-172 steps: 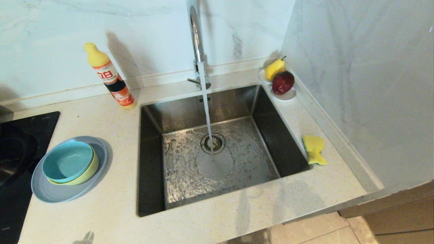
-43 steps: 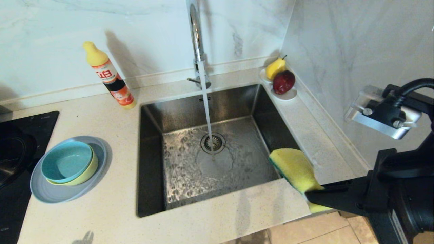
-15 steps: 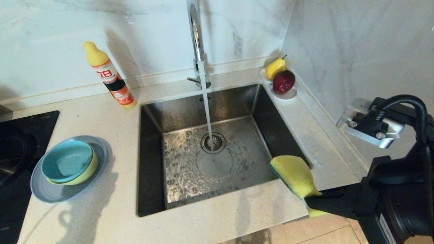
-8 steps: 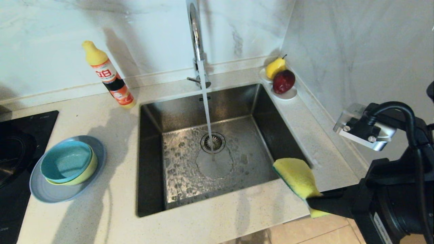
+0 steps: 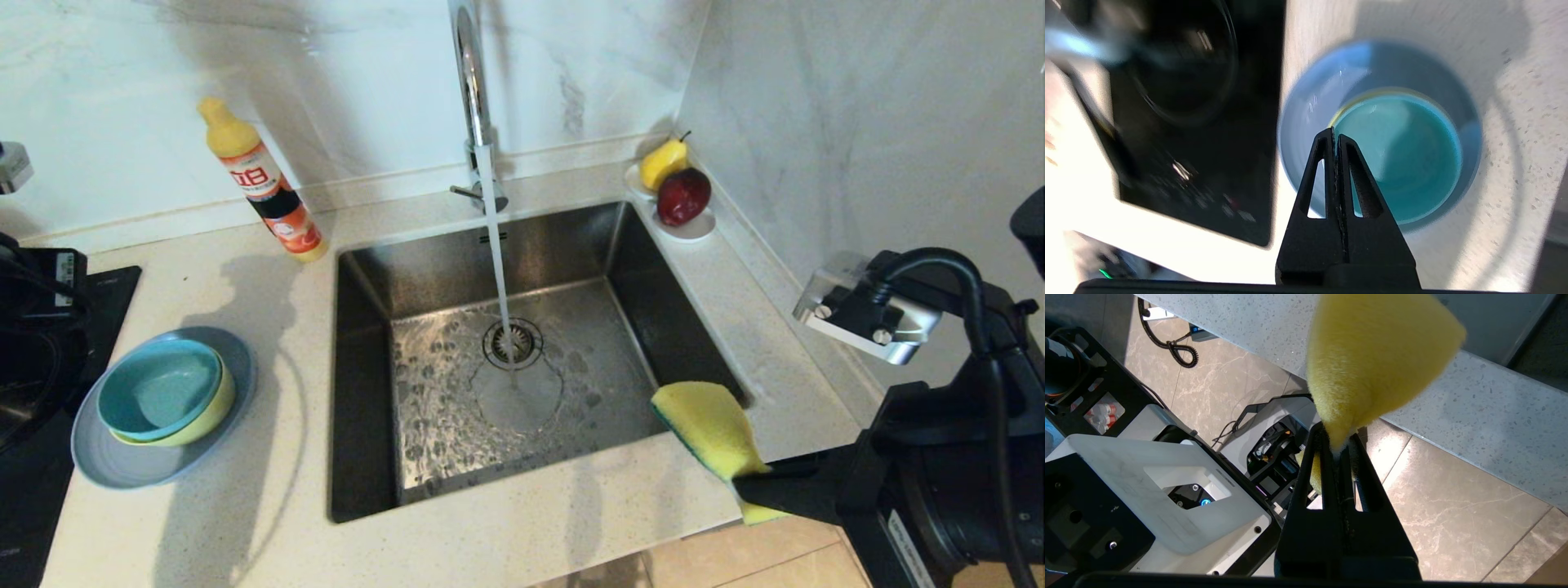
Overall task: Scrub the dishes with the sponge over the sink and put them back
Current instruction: Pick up a bowl and the sponge
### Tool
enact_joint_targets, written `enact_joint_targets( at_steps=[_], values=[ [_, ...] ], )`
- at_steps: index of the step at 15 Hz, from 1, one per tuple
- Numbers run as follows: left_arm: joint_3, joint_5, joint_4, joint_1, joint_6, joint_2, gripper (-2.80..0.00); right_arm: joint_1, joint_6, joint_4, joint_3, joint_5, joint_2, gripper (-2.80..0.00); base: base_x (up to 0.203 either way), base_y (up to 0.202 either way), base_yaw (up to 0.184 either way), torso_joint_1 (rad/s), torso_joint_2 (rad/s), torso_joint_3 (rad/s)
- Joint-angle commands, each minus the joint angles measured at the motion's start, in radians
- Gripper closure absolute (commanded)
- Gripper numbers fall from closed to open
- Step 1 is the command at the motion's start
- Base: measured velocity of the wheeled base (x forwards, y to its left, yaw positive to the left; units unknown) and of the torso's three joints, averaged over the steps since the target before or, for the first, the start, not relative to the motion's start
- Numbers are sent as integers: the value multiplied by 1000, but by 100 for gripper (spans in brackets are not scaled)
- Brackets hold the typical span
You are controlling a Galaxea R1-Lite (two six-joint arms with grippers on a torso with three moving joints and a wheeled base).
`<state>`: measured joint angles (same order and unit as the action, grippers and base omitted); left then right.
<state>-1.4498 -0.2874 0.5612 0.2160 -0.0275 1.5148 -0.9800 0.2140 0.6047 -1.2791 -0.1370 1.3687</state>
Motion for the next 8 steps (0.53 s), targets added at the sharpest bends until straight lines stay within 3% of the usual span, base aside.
enact_joint_targets(
  at_steps=[1, 3, 8],
  values=[
    [-60, 107, 95, 78, 56, 64, 0, 0, 1, 3, -3, -1, 1, 0, 0, 0, 0, 0, 0, 0],
    [-88, 183, 162, 104, 114, 74, 0, 0, 2, 4, 0, -1, 1, 0, 0, 0, 0, 0, 0, 0],
    [-60, 196, 184, 123, 180, 78, 0, 0, 2, 7, -2, -1, 0, 0, 0, 0, 0, 0, 0, 0]
  ],
)
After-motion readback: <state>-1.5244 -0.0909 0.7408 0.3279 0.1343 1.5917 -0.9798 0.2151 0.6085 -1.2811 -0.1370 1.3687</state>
